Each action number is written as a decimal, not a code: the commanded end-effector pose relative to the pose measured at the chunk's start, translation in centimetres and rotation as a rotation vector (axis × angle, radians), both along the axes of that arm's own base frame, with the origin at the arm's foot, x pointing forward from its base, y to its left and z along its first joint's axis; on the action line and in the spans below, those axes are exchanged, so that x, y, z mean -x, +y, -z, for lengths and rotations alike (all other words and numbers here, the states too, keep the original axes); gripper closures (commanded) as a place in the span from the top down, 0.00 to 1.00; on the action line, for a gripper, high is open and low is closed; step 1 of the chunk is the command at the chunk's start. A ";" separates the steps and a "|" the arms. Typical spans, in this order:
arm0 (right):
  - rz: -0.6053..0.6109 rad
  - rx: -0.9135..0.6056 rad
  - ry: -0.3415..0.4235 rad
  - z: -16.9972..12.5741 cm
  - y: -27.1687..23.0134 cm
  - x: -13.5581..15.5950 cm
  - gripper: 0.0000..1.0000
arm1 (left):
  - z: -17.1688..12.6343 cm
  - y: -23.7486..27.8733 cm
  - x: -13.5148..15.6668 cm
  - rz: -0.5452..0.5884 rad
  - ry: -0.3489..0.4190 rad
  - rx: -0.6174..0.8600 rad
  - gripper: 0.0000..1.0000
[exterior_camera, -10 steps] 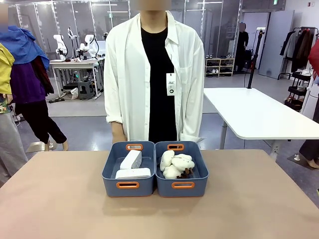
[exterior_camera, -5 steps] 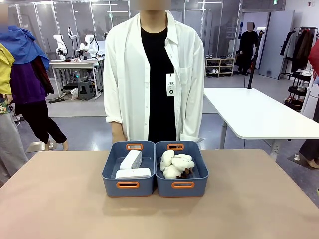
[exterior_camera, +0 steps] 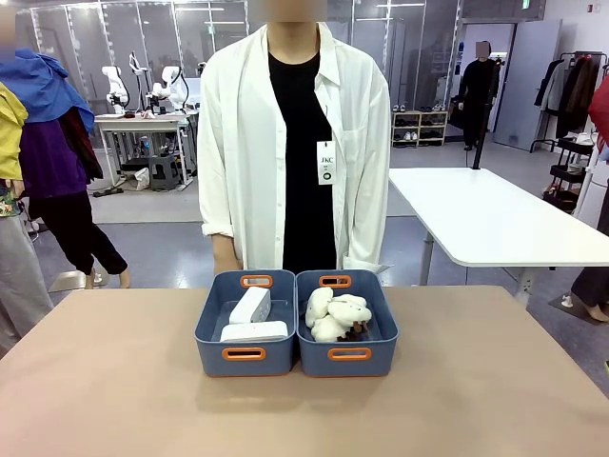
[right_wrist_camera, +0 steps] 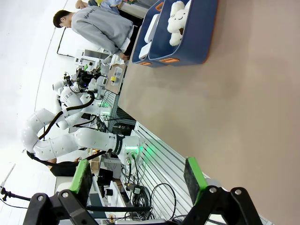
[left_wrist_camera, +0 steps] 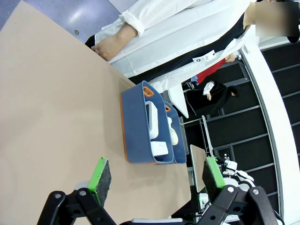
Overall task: Sort the digital clocks into the basket.
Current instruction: Pick up the Digital clock from the table and place it into the empty Plastic storage basket.
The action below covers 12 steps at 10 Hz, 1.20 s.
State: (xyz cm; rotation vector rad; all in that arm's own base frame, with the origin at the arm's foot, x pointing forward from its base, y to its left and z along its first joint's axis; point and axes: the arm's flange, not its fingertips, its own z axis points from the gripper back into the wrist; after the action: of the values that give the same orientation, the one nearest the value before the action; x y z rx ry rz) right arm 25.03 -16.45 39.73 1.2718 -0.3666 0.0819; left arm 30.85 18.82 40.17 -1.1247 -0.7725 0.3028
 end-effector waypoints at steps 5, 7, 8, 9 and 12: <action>-0.007 0.009 0.008 -0.1 0.1 0.0 1.00 | -0.4 0.1 0.2 0.003 0.005 0.017 1.00; -0.007 0.009 0.008 -0.1 0.1 0.0 1.00 | -0.4 0.1 0.2 0.003 0.005 0.017 1.00; -0.007 0.009 0.008 -0.1 0.1 0.0 1.00 | -0.4 0.1 0.2 0.003 0.005 0.017 1.00; -0.007 0.009 0.008 -0.1 0.1 0.0 1.00 | -0.4 0.1 0.2 0.003 0.005 0.017 1.00; -0.007 0.009 0.008 -0.1 0.1 0.0 1.00 | -0.4 0.1 0.2 0.003 0.005 0.017 1.00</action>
State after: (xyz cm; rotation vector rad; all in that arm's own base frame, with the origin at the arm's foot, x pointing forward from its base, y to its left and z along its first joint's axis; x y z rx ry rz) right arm 25.03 -16.45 39.73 1.2718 -0.3666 0.0819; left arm 30.85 18.82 40.17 -1.1248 -0.7725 0.3028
